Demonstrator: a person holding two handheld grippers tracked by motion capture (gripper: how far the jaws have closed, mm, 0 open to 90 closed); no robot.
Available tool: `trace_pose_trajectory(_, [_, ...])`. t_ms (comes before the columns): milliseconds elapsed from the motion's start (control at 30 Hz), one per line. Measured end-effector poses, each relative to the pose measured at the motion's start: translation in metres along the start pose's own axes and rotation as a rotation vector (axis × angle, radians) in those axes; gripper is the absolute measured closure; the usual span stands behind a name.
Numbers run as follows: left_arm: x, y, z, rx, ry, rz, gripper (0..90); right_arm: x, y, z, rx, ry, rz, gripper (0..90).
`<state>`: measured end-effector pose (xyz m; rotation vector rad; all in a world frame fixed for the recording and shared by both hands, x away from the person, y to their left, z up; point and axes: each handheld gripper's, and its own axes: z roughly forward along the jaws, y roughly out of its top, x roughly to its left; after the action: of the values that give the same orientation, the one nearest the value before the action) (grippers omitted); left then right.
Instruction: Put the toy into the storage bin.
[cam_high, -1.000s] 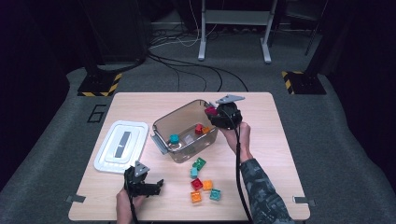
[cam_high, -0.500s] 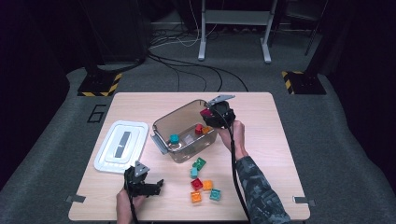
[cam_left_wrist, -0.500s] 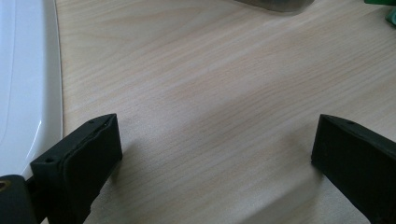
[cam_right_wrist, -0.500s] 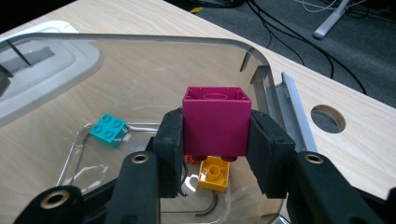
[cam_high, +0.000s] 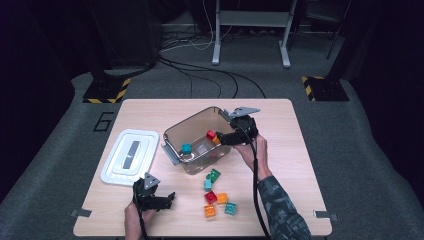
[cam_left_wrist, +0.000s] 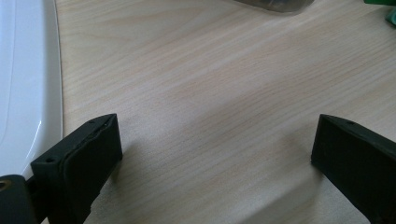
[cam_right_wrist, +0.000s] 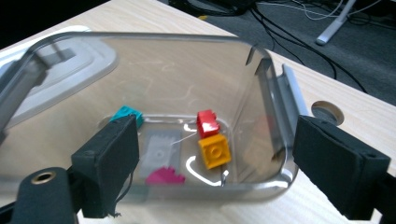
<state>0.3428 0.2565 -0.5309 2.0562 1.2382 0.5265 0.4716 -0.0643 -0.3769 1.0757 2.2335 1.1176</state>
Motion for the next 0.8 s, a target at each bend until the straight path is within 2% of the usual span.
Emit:
trace_pose_trajectory(300, [0.000, 0.000, 0.000, -0.001, 0.000, 0.000, 1.5, 0.006, -0.034, -0.020, -0.011, 0.038, 0.007, 4.2])
trace_pose_trajectory(800, [0.000, 0.000, 0.000, 0.000, -0.001, -0.001, 1.5, 0.017, -0.085, -0.029, 0.025, 0.049, 0.030, 1.8])
